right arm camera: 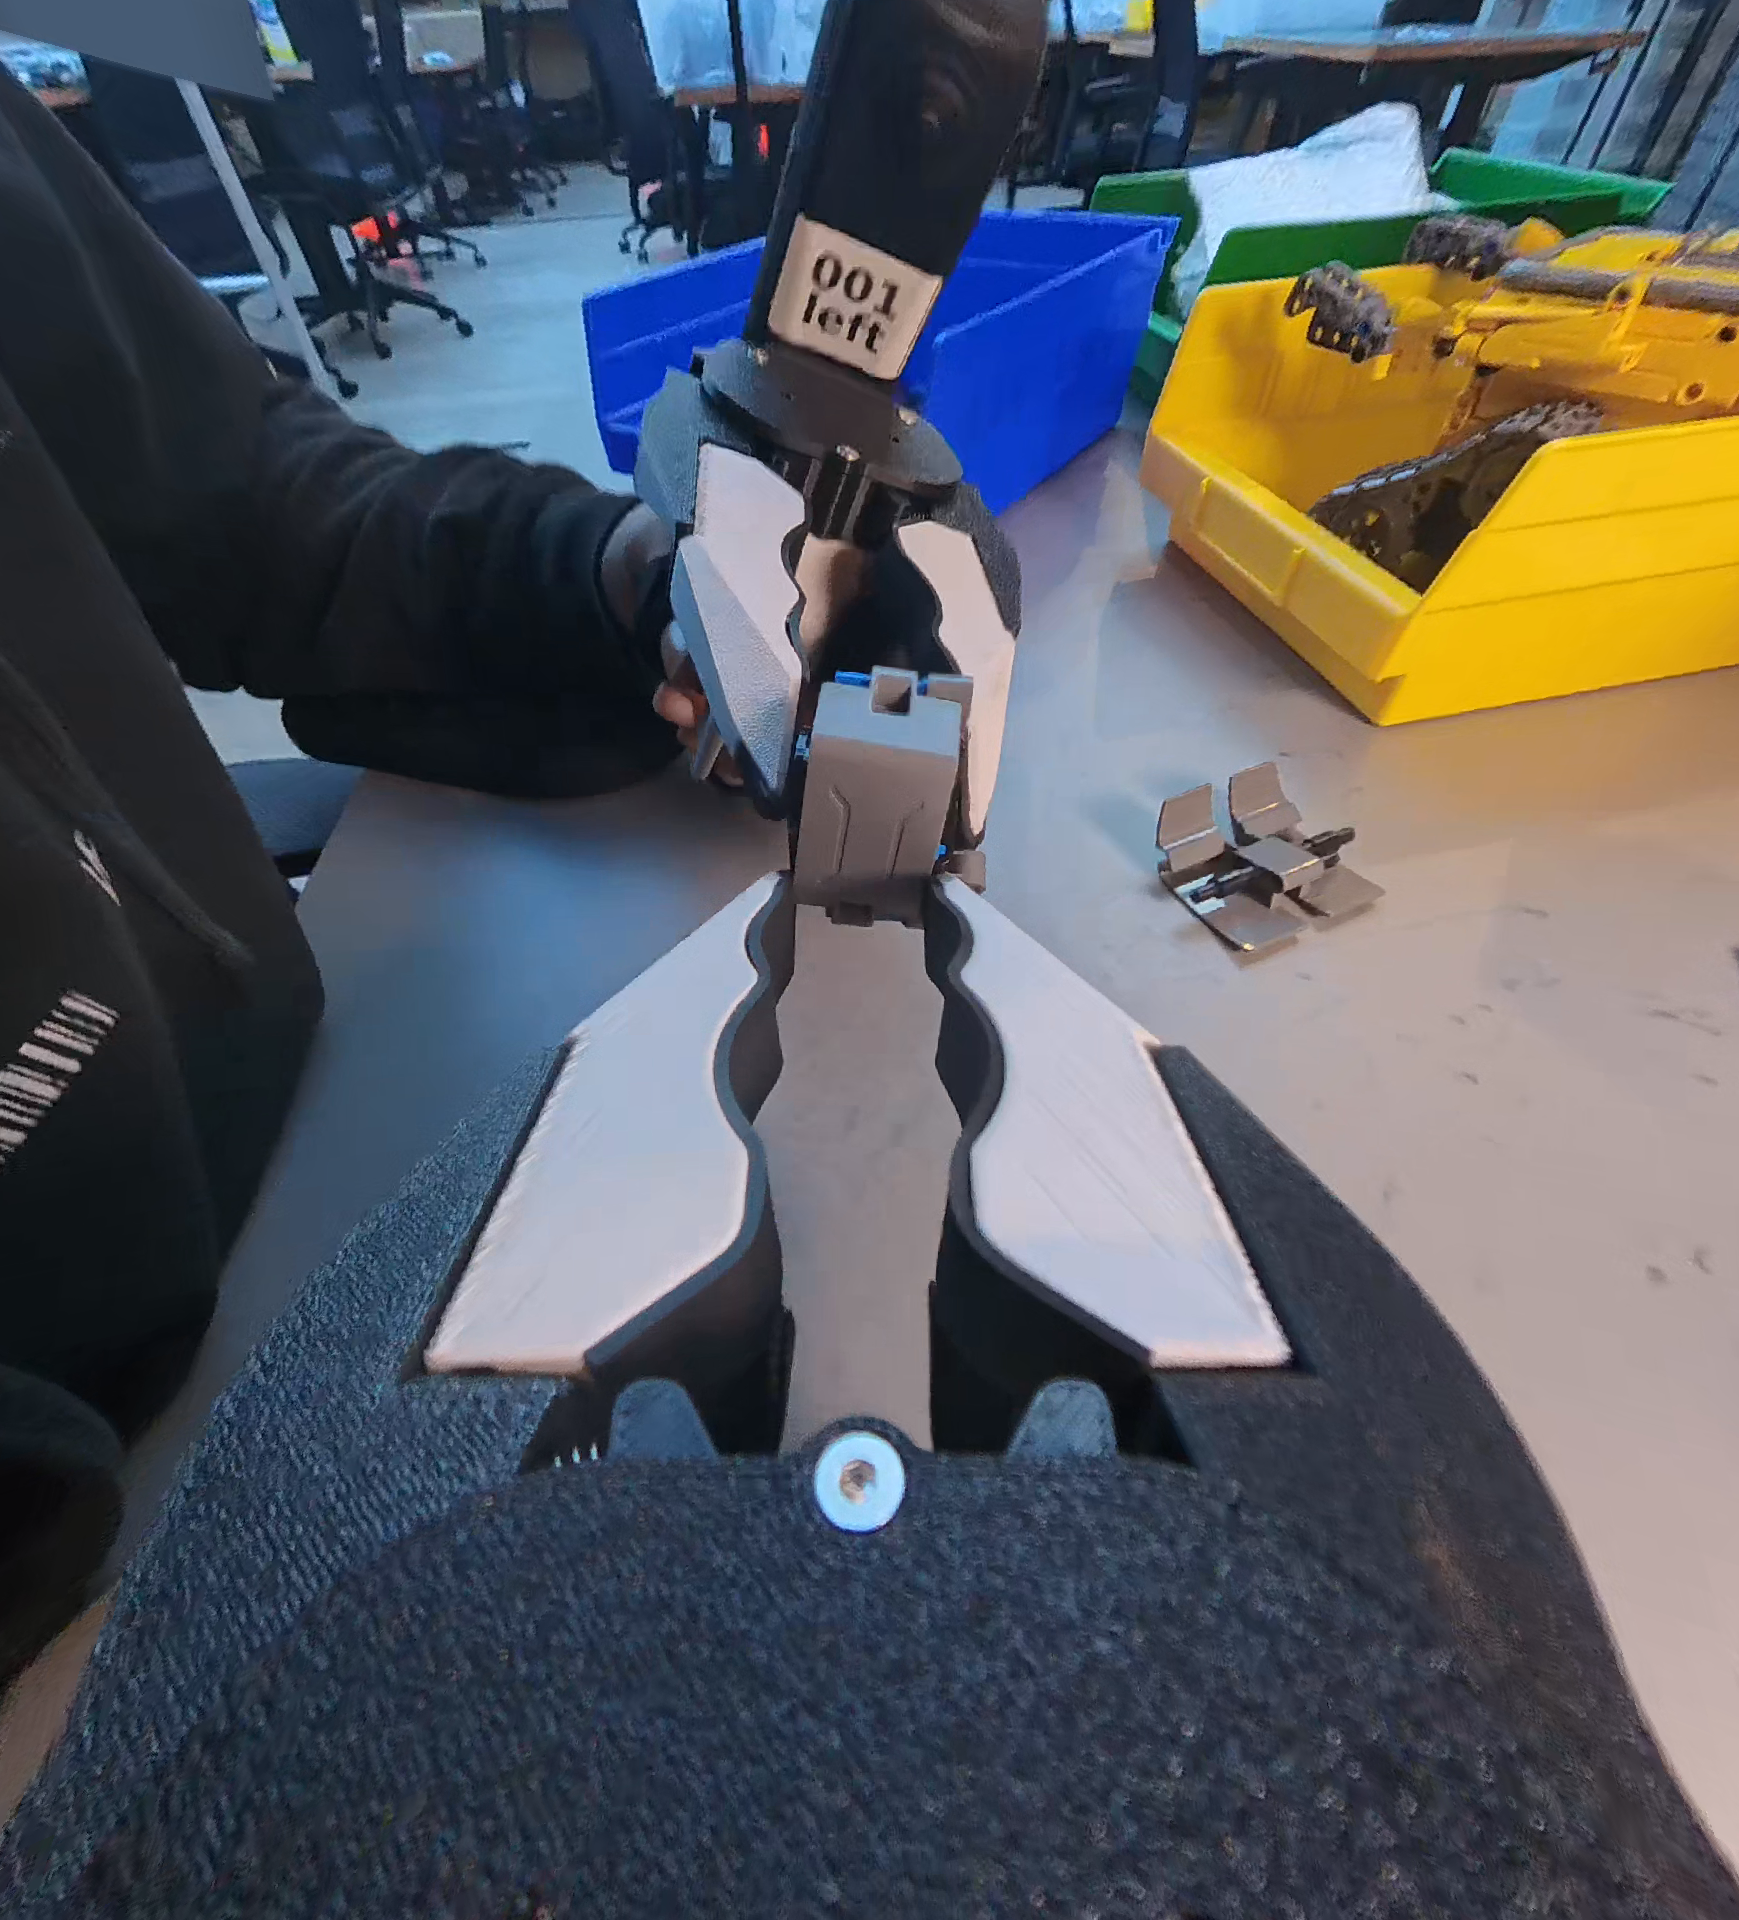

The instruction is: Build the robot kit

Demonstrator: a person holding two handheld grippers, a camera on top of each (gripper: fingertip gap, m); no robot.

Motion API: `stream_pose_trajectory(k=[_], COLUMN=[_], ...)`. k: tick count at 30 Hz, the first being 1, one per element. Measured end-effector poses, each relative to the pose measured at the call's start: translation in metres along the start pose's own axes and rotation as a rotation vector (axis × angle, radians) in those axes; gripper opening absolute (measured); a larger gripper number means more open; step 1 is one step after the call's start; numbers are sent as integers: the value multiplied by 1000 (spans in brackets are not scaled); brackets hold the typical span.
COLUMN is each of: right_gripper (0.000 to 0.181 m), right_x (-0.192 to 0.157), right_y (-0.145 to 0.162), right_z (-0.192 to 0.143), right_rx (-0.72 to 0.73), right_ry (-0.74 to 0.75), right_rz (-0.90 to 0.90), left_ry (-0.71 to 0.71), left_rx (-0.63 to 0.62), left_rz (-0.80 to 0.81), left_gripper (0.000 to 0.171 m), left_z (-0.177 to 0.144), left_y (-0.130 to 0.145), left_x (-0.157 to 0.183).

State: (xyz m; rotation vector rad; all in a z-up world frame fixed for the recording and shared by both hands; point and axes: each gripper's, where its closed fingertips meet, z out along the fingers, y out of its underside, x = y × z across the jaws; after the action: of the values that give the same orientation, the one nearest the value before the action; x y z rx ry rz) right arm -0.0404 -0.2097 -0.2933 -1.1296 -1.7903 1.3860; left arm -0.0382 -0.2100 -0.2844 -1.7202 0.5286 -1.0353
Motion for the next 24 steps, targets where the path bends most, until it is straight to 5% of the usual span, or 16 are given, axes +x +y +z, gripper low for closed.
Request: stream_pose_trajectory(k=[7, 24], right_gripper=[44, 35], right_x=[-1, -18], right_y=[-14, -15], right_z=[-6, -6], right_rx=[58, 30], right_ry=[32, -18], right_rz=[-5, -117], left_ry=[36, 12], left_rx=[78, 47], left_rz=[175, 368], left_gripper=[33, 36], left_z=[-1, -1], left_y=[-12, -8], left_x=[17, 29])
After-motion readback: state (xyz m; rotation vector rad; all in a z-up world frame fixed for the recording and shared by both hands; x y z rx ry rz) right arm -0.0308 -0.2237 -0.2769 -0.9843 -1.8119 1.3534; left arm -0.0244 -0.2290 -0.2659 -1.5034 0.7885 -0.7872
